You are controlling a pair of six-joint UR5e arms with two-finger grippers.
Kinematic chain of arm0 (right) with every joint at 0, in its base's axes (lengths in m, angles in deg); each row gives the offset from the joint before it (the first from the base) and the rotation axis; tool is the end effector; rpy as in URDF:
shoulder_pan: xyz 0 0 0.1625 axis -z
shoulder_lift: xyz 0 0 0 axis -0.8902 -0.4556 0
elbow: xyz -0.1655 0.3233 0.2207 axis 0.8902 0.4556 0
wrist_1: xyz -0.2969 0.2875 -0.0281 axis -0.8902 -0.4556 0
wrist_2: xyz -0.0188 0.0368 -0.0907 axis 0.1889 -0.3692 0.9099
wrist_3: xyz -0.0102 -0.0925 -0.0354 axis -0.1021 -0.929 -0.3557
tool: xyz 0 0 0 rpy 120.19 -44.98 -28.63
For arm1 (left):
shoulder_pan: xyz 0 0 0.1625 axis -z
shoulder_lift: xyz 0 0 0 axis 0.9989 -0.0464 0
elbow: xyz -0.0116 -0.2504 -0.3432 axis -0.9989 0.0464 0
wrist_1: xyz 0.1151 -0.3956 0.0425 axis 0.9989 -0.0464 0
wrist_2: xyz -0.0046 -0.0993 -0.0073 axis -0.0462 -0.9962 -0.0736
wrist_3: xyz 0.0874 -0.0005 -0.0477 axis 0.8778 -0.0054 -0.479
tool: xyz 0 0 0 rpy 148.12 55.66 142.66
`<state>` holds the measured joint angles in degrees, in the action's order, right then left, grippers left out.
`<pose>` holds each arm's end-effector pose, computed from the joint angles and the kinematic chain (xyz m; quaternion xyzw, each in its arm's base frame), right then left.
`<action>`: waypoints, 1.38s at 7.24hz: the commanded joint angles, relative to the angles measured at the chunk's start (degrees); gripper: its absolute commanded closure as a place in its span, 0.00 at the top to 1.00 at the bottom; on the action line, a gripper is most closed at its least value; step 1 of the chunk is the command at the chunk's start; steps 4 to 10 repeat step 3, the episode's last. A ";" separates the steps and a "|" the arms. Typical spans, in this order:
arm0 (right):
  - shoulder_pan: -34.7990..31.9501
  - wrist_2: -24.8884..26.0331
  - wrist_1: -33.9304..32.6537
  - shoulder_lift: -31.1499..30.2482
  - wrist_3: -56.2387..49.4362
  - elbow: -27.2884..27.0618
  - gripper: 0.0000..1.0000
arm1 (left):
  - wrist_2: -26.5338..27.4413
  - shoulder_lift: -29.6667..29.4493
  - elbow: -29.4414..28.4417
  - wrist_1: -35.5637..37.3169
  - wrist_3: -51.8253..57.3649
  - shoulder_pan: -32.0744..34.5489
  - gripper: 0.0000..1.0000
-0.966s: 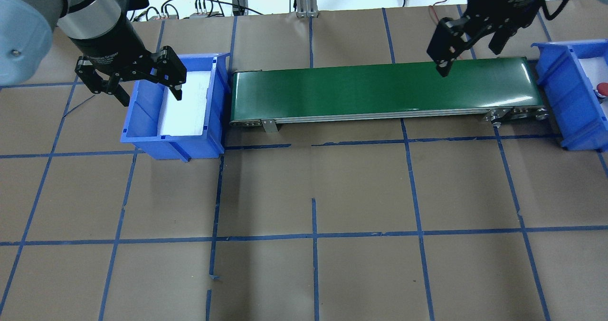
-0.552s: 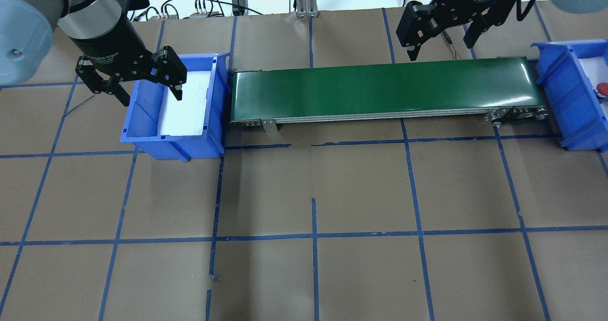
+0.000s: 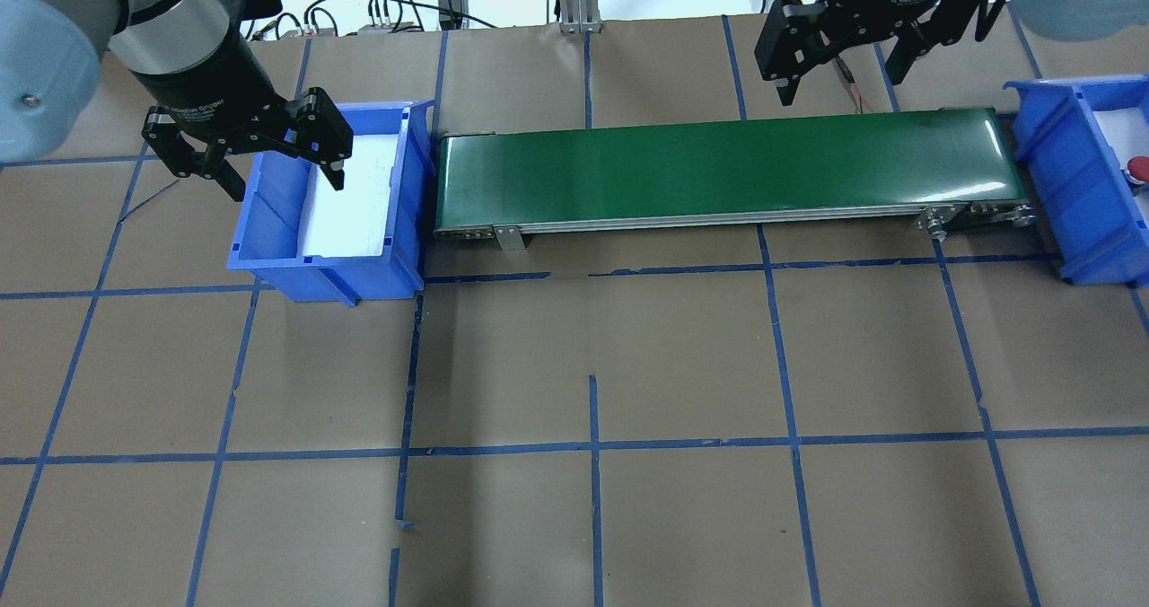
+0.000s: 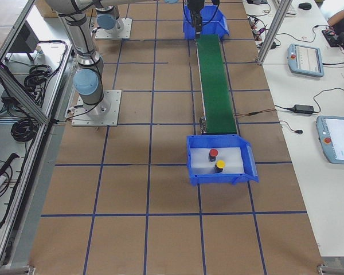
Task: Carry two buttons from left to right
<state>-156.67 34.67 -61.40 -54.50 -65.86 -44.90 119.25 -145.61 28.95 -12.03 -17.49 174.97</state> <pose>0.1615 -0.5209 0.5345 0.0620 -0.9964 0.0480 0.0324 -0.1116 -0.5056 0.4783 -0.0420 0.9989 0.0206 0.0048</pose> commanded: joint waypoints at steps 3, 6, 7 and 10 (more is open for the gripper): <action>0.09 0.14 -0.25 -0.07 -0.60 -0.38 1.00 | 0.07 0.09 -0.09 0.00 -0.09 0.09 1.00; 0.09 0.14 -0.25 -0.07 -0.60 -0.38 1.00 | 0.07 0.09 -0.09 0.00 -0.09 0.09 1.00; 0.09 0.14 -0.25 -0.07 -0.60 -0.38 1.00 | 0.07 0.09 -0.09 0.00 -0.09 0.09 1.00; 0.09 0.14 -0.25 -0.07 -0.60 -0.38 1.00 | 0.07 0.09 -0.09 0.00 -0.09 0.09 1.00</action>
